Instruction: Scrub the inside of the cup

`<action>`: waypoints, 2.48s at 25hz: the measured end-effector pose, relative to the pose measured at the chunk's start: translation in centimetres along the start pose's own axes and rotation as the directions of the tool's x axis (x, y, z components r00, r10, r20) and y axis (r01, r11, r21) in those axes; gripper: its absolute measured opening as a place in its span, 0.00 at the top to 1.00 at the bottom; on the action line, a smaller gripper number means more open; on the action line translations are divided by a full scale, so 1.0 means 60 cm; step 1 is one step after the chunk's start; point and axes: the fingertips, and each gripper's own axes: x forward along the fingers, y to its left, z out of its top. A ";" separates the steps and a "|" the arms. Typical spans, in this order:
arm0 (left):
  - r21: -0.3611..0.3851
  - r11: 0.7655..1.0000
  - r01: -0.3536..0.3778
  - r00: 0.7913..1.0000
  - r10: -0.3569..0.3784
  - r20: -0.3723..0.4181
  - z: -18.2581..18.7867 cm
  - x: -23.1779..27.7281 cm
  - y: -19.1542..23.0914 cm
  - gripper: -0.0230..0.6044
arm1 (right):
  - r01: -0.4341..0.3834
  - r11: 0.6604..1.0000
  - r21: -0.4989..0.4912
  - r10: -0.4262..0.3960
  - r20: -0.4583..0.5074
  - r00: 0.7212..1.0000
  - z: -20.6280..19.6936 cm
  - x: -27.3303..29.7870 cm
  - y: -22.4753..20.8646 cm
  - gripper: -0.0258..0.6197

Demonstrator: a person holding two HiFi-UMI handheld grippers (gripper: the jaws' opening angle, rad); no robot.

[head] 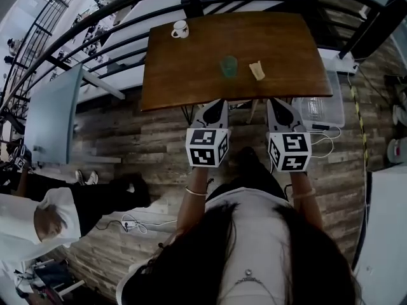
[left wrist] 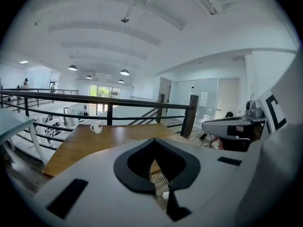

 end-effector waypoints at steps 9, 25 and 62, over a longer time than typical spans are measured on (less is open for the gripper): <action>-0.024 0.997 -0.075 0.997 0.076 0.023 0.051 0.163 0.063 0.95 | -0.064 0.996 -0.058 0.061 -0.042 0.997 0.022 0.167 -0.081 0.91; -0.083 0.985 -0.151 0.988 0.148 -0.048 0.020 0.296 0.121 0.95 | -0.166 0.985 -0.056 0.157 -0.130 0.979 -0.007 0.323 -0.139 0.90; -0.015 0.990 -0.139 0.952 0.129 -0.276 -0.208 0.549 0.270 0.37 | -0.093 0.996 -0.011 0.079 -0.430 0.899 -0.225 0.593 -0.192 0.53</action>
